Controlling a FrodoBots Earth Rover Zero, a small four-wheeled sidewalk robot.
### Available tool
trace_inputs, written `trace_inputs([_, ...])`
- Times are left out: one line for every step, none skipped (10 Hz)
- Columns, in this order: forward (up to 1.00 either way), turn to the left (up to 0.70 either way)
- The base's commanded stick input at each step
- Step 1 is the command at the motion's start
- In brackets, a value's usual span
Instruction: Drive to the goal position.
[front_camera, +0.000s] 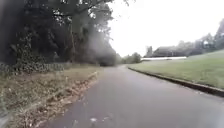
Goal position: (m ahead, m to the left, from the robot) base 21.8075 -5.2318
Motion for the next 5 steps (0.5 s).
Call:
trace_inputs([0.7, 0.0])
trace_inputs([0.7, 0.0])
trace_inputs([0.7, 0.0])
trace_inputs([0.7, 0.0])
trace_inputs([0.7, 0.0])
